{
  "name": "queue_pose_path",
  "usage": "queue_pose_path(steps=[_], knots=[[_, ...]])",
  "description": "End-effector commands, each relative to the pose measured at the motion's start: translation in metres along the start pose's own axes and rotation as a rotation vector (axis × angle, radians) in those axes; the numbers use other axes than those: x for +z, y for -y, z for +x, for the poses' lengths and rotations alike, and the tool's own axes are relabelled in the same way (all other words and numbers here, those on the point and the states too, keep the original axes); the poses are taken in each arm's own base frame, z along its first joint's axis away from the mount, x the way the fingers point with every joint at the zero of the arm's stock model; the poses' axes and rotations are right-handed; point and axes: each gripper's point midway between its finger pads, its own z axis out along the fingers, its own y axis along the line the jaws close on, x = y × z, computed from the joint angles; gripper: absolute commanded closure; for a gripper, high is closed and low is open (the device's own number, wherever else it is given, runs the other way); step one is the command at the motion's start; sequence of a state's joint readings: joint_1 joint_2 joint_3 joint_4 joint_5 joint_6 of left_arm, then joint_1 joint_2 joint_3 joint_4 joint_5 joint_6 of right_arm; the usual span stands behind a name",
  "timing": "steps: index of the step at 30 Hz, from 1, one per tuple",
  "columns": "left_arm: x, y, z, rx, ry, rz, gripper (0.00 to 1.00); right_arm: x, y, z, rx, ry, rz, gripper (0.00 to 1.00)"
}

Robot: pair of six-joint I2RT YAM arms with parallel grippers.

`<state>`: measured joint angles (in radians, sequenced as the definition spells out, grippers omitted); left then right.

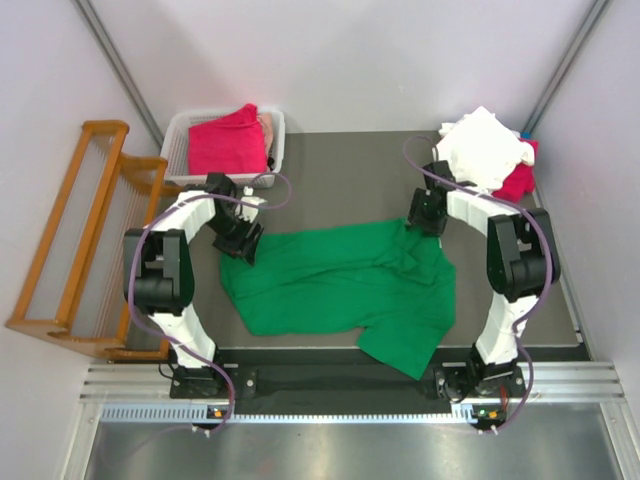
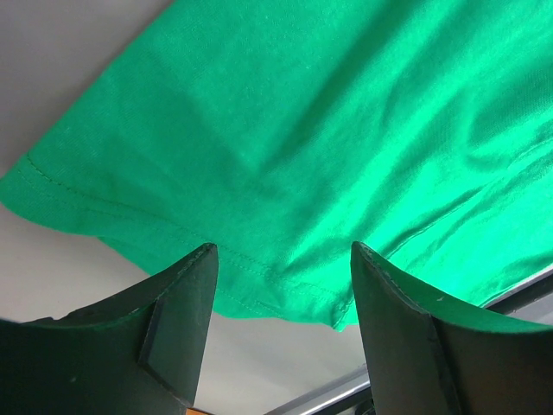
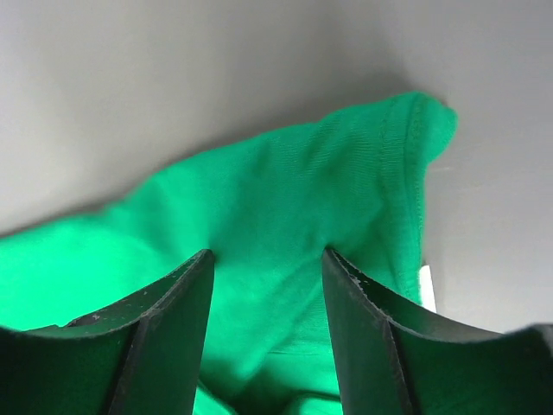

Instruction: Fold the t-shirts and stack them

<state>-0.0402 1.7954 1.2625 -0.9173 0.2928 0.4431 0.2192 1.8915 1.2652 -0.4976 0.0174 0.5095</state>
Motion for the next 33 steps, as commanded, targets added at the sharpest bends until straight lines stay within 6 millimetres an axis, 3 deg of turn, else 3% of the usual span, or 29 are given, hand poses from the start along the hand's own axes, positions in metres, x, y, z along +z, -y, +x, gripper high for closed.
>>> queue_pose_path(steps=[1, 4, 8, 14, 15, 19, 21, 24, 29, 33], knots=[[-0.022, -0.002, -0.013, 0.027, 0.057, -0.029, 0.32, -0.023, 0.057, -0.045, 0.113, 0.129, 0.135, 0.46], [-0.025, -0.002, -0.013, 0.026, 0.064, -0.034, 0.32, -0.035, 0.077, -0.064, 0.195, 0.18, 0.127, 0.47], [-0.028, -0.003, -0.012, 0.029, 0.069, -0.037, 0.32, -0.041, 0.075, -0.081, 0.212, 0.214, 0.092, 0.48], [-0.026, -0.003, -0.008, 0.027, 0.058, -0.032, 0.32, -0.051, 0.036, -0.087, 0.118, 0.2, -0.007, 0.48], [-0.026, -0.003, -0.008, 0.027, 0.06, -0.029, 0.32, -0.063, 0.016, -0.088, 0.067, 0.22, -0.023, 0.47], [-0.027, -0.001, -0.01, 0.019, 0.068, -0.021, 0.32, -0.092, -0.026, -0.067, -0.051, 0.245, -0.058, 0.45], [-0.028, 0.0, -0.012, 0.019, 0.074, -0.017, 0.32, -0.096, -0.044, -0.042, -0.107, 0.209, -0.086, 0.45], [-0.029, 0.0, -0.013, 0.017, 0.076, -0.014, 0.32, -0.092, -0.051, -0.003, -0.156, 0.126, -0.109, 0.45], [-0.029, 0.0, -0.013, 0.012, 0.077, -0.016, 0.32, -0.079, -0.03, 0.045, -0.166, 0.029, -0.09, 0.45], [-0.031, 0.001, -0.014, 0.015, 0.08, -0.016, 0.32, -0.069, -0.021, 0.063, -0.169, -0.01, -0.079, 0.46]])
